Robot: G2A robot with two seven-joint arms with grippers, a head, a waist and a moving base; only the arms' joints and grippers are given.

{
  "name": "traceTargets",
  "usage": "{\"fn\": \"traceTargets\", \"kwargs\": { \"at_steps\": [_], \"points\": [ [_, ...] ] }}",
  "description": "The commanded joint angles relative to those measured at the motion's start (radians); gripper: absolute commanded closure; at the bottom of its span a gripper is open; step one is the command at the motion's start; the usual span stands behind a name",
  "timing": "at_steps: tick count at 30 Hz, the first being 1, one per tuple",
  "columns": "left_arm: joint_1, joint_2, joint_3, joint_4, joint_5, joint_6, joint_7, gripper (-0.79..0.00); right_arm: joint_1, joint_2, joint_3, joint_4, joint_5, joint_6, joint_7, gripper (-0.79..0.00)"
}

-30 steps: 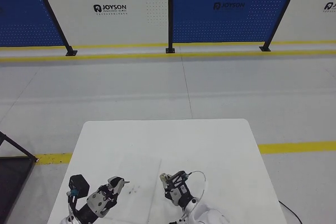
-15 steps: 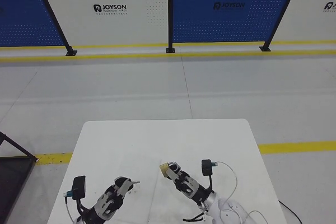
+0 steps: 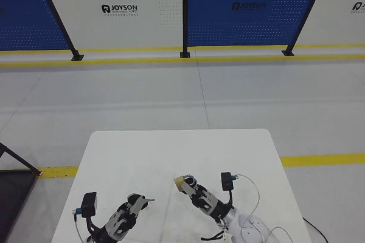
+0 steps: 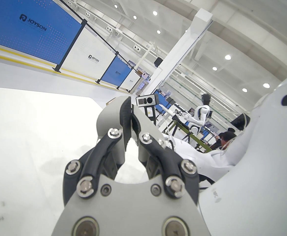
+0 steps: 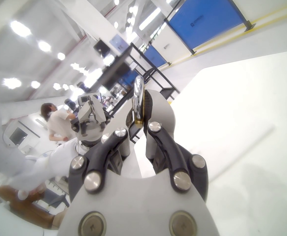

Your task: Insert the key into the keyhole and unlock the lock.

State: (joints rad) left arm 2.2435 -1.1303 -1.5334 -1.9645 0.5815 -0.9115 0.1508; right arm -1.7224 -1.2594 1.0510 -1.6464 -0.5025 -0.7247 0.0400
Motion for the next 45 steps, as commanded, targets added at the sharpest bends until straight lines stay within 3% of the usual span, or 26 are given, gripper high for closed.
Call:
{"fn": "traceTargets", "kwargs": {
  "at_steps": [1,4,11,16,25,45],
  "points": [
    [-0.002,0.000,0.003,-0.001,-0.004,0.003,0.000,0.000,0.000,0.000,0.000,0.000,0.000,0.000,0.000,0.000],
    [-0.024,-0.005,0.042,-0.004,-0.060,0.028,0.022,0.000,-0.001,-0.004,-0.015,-0.010,0.027,-0.006,-0.032,0.000],
    [-0.080,-0.024,0.202,0.087,-0.323,-0.093,0.121,0.000,-0.014,-0.032,-0.102,0.027,0.078,-0.151,-0.246,0.000],
    [-0.129,-0.045,0.271,0.140,-0.295,-0.101,0.184,0.000,-0.003,-0.057,-0.164,0.061,0.018,-0.195,-0.370,0.000],
    [-0.180,-0.077,0.314,0.181,-0.113,-0.056,0.291,0.000,0.005,-0.077,-0.198,0.097,-0.088,-0.238,-0.465,0.000],
    [-0.200,-0.092,0.328,0.211,-0.064,-0.094,0.313,0.000,0.020,-0.085,-0.204,0.115,-0.159,-0.181,-0.546,0.000]
  ]
}}
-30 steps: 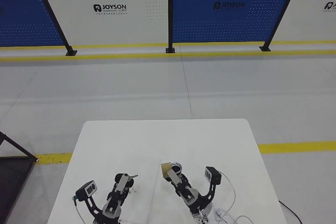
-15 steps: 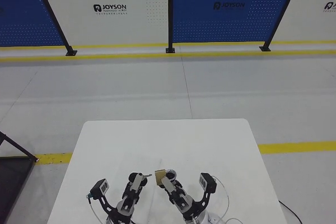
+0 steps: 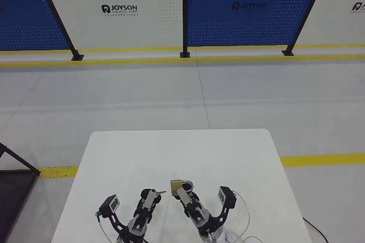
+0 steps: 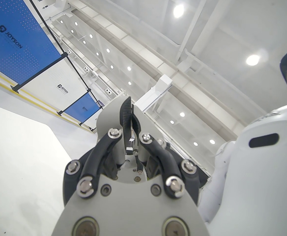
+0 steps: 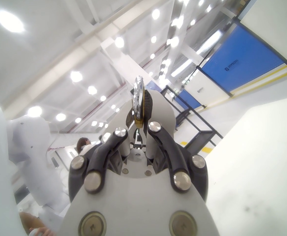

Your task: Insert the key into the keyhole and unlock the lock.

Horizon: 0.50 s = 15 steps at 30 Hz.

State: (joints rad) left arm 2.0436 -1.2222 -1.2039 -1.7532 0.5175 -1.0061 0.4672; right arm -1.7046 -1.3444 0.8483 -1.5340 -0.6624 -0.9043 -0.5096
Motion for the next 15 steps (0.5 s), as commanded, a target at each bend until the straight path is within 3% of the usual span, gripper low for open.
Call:
{"fn": "traceTargets", "kwargs": {
  "at_steps": [1,15],
  "points": [
    [0.001,0.000,-0.003,-0.001,0.000,0.001,-0.007,0.000,0.004,0.000,-0.003,0.004,0.002,-0.002,0.007,0.000],
    [-0.003,-0.003,-0.004,0.002,-0.016,0.014,-0.040,0.000,0.015,0.001,-0.018,0.010,0.002,0.007,0.019,0.000]
  ]
}}
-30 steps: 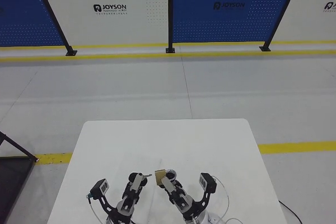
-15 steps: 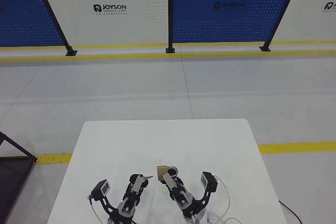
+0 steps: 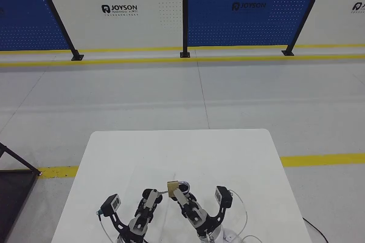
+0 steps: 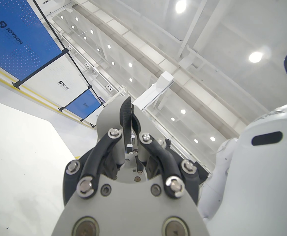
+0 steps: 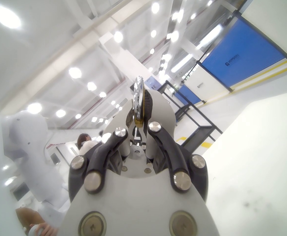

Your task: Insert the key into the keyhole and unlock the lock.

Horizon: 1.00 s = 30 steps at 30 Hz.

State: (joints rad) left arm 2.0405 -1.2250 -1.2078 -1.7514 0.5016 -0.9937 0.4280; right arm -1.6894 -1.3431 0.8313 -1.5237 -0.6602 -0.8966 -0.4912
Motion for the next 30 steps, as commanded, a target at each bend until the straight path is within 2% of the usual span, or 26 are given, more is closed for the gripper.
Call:
{"fn": "traceTargets", "kwargs": {
  "at_steps": [1,30],
  "points": [
    [0.000,-0.001,-0.001,-0.001,-0.002,0.003,-0.002,0.000,0.001,0.001,-0.001,0.001,0.001,-0.001,0.001,0.000],
    [0.002,-0.006,-0.012,0.000,-0.010,0.010,-0.037,0.000,0.001,0.007,-0.007,-0.002,0.005,-0.013,0.022,0.000]
  ]
}}
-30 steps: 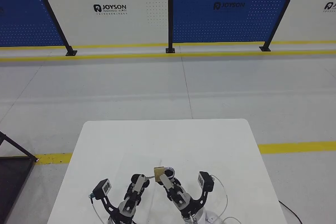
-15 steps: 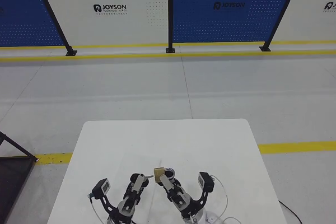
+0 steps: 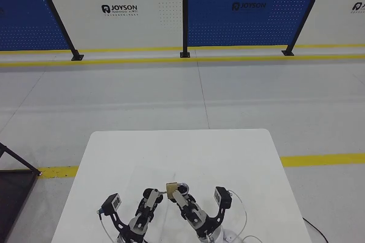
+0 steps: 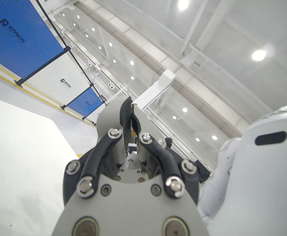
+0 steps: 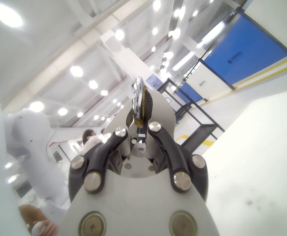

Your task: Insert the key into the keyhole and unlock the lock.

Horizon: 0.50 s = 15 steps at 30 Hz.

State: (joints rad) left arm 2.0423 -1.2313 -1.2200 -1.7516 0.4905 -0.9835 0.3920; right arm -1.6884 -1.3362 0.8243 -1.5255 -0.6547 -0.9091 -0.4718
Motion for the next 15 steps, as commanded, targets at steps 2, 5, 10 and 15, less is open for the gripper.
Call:
{"fn": "traceTargets", "kwargs": {
  "at_steps": [2,5,10,15],
  "points": [
    [0.001,0.000,0.001,0.001,0.001,-0.003,-0.005,0.000,0.001,0.001,-0.002,0.001,-0.001,-0.003,0.011,0.000],
    [0.003,0.000,0.002,0.002,0.007,-0.003,-0.014,0.000,0.002,0.002,-0.003,0.001,-0.004,-0.006,0.020,0.000],
    [0.005,-0.001,0.004,0.003,0.018,-0.006,-0.024,0.000,0.001,0.003,-0.003,-0.001,-0.018,-0.006,0.030,0.000],
    [0.006,-0.002,0.003,0.004,0.023,-0.005,-0.022,-0.160,-0.002,0.004,-0.001,-0.003,-0.022,-0.005,0.027,0.000]
  ]
}}
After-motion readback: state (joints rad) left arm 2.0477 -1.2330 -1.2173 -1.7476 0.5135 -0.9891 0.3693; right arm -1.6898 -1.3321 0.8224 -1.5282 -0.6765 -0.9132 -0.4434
